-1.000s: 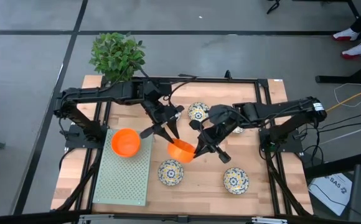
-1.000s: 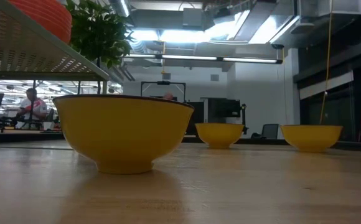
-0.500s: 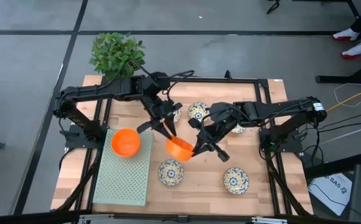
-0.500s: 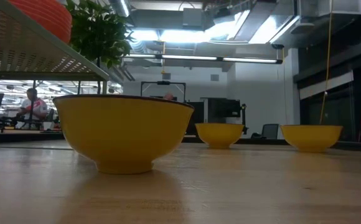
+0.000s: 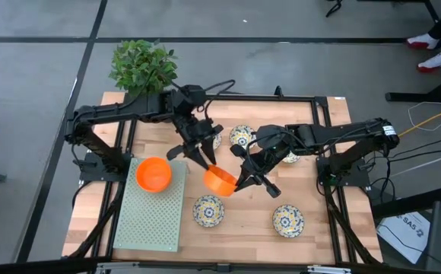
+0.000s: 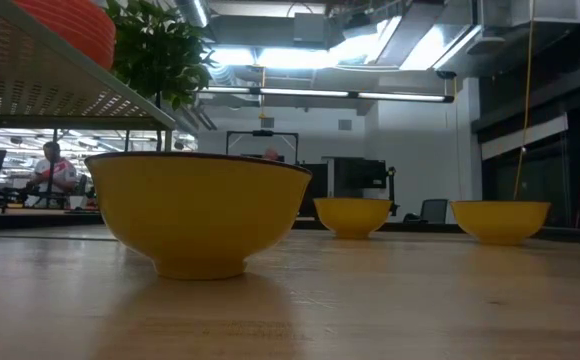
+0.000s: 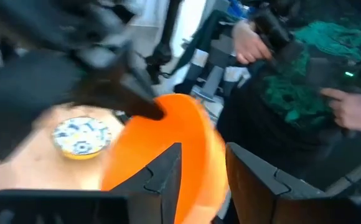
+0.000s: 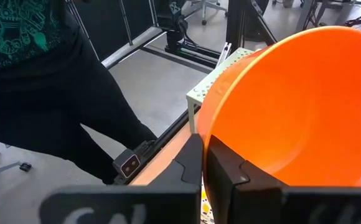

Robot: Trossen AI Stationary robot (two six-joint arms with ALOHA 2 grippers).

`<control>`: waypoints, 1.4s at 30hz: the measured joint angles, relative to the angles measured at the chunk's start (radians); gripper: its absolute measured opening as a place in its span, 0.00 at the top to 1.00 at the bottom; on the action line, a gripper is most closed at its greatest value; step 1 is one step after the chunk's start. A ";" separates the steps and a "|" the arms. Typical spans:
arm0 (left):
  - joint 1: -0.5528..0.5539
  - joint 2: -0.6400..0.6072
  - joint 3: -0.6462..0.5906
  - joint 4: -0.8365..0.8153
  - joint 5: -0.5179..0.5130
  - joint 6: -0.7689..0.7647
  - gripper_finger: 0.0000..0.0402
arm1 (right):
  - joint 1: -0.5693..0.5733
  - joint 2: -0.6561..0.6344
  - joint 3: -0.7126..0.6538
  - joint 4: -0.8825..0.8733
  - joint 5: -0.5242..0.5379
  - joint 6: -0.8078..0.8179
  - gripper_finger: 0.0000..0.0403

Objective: Pick & Place Mini bowls
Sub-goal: Stack the orange bowl on top of the orange bowl on the shelf

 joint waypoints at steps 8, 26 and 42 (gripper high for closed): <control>-0.059 0.000 0.000 -0.071 -0.091 0.088 0.69 | -0.005 0.000 0.000 0.021 0.002 0.022 0.98; -0.082 0.000 0.000 -0.097 -0.038 0.209 0.97 | -0.017 -0.001 0.000 0.091 -0.002 0.095 0.93; -0.089 0.001 -0.001 -0.116 -0.065 0.157 0.99 | -0.056 -0.018 0.002 0.160 0.059 0.312 0.51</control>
